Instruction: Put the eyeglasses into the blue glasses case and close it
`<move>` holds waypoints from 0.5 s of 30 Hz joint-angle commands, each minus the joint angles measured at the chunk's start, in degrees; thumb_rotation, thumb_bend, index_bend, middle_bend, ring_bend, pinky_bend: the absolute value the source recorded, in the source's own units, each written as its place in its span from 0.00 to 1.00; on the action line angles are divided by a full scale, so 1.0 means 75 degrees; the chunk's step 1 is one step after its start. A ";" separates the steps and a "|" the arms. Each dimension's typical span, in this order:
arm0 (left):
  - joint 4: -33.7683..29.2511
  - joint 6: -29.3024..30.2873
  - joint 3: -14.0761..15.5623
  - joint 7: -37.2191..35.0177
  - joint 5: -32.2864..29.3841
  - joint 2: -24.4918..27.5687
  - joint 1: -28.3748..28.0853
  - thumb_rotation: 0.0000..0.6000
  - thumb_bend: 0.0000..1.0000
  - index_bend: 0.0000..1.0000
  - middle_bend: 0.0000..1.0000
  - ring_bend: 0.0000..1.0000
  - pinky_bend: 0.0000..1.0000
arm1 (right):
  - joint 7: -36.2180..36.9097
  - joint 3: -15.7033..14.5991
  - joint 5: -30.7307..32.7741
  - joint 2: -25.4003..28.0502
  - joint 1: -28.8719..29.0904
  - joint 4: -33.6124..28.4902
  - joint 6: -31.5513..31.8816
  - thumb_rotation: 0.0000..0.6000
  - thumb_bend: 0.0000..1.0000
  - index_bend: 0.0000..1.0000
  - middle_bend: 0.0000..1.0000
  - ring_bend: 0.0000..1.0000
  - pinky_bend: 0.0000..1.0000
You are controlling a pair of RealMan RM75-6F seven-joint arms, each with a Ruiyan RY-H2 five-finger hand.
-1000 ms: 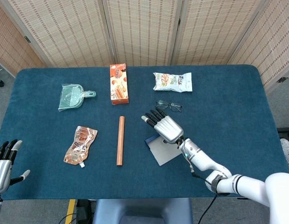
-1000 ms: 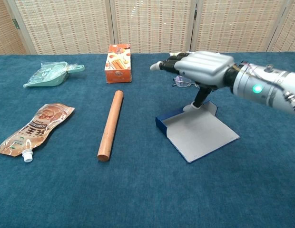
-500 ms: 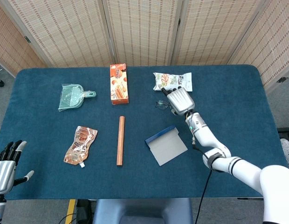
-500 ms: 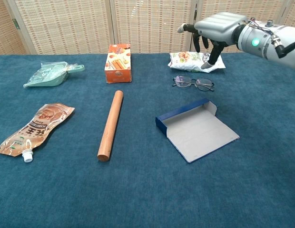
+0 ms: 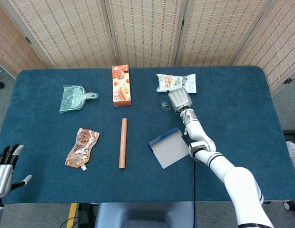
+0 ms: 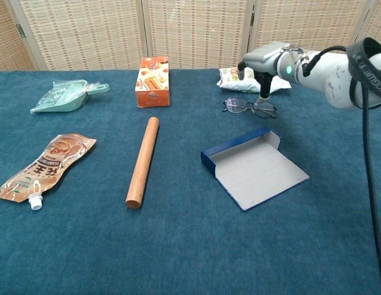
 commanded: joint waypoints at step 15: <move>0.0025 -0.0079 0.0047 -0.0184 0.0008 0.0049 0.0023 1.00 0.19 0.12 0.12 0.10 0.26 | -0.0799 0.0305 0.0920 -0.0966 0.0451 0.1478 -0.0641 1.00 0.23 0.33 0.82 0.98 0.86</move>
